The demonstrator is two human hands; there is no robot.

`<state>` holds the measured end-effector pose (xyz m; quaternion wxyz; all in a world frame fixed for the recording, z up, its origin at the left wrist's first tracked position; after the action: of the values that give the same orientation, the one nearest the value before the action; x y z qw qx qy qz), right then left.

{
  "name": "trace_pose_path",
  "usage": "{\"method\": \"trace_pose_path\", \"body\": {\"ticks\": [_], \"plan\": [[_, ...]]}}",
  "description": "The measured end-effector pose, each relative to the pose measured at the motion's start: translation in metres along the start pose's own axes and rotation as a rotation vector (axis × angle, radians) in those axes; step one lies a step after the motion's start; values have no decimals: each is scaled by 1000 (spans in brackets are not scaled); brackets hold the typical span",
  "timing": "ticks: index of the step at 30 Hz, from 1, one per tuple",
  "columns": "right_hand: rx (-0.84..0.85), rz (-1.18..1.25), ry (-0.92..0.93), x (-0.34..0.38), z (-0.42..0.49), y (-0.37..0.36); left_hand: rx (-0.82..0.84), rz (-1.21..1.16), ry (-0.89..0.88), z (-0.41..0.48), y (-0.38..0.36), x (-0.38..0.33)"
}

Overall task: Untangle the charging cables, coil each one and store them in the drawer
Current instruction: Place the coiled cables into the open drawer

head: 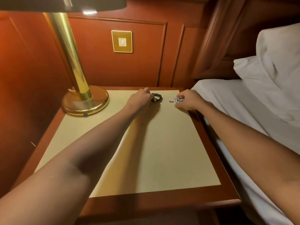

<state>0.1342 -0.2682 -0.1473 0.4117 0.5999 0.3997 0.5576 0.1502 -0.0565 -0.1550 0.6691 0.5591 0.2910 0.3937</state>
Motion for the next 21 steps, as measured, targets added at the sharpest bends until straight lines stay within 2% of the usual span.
{"method": "trace_pose_path", "body": {"ticks": [4, 6, 9, 17, 19, 21], "plan": [[-83, 53, -30, 9, -29, 11, -90, 36, 0, -23, 18, -1], [-145, 133, 12, 24, -63, 19, -90, 37, 9, -49, 35, -2], [-139, 279, 133, 57, -140, 16, -78, 36, 19, -113, 68, 2], [127, 187, 483, 146, -354, -52, -224, 93, -47, -378, 144, -19], [186, 153, 504, 160, -383, -80, -178, 99, -31, -432, 139, -25], [263, 100, 480, 174, -397, -115, -62, 106, -33, -468, 115, -28]]}}
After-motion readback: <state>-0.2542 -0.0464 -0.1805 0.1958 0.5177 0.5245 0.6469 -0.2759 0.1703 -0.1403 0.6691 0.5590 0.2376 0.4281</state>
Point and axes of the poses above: each hand's wrist, its own z-axis towards the middle knuckle, its own y-axis out of the back of the hand, x = y × z, the point moved 5 cm from there along z, towards the middle knuckle, and after that the axes turned 1 degree about z, right-handed, at the moved point
